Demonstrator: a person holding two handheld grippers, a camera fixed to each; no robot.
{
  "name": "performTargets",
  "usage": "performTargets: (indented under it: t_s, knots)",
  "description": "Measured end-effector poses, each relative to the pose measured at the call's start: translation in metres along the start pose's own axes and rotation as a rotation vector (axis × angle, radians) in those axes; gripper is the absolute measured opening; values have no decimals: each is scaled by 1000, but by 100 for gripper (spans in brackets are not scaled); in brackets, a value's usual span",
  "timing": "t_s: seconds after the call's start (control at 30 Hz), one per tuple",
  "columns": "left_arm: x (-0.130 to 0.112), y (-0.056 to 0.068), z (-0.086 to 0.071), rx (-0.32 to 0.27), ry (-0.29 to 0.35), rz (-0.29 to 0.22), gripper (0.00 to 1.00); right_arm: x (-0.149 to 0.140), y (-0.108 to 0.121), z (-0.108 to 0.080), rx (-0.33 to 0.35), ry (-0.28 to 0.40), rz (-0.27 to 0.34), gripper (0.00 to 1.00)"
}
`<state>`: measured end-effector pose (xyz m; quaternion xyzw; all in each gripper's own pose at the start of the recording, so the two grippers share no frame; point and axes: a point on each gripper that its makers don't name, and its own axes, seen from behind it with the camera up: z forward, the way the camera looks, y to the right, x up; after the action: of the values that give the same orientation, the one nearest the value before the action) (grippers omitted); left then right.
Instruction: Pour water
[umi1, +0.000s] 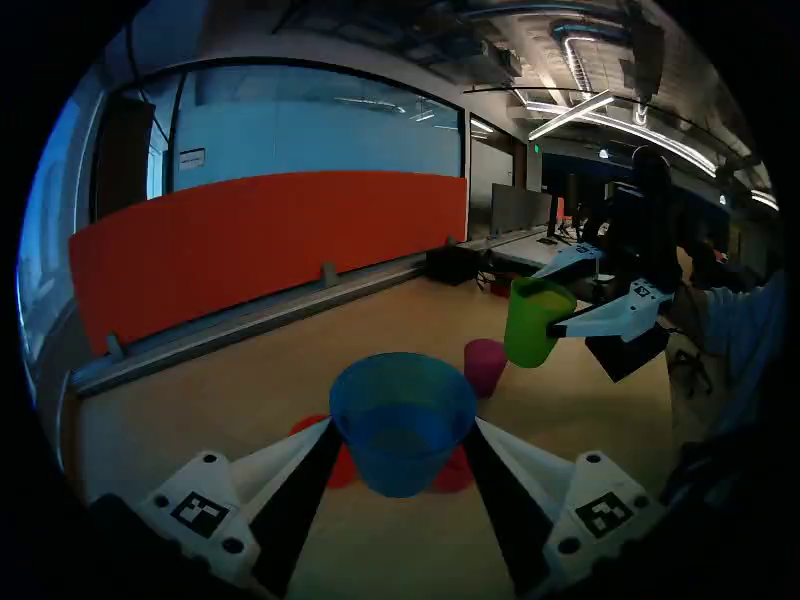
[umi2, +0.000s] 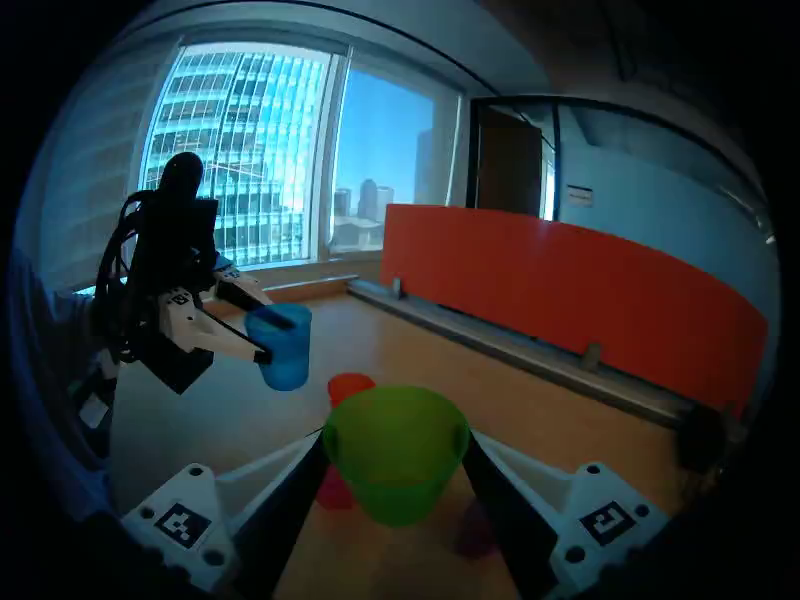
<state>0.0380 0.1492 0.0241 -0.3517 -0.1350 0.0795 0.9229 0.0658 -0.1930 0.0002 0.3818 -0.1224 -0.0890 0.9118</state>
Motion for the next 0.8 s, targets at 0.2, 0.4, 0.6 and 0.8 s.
performTargets:
  t_s: [0.2,0.4,0.6,0.8]
  knots:
    - [17,1,-6,0,48,15,83,23,0,-2,-8,63,7,93]
    - [32,2,-12,-1,90,22,84,44,3,-4,-20,114,3,93]
    - [44,0,-17,4,121,25,83,64,7,-6,-34,155,-11,93]
    - [54,-1,-20,2,148,17,83,75,7,-6,-36,178,-20,93]
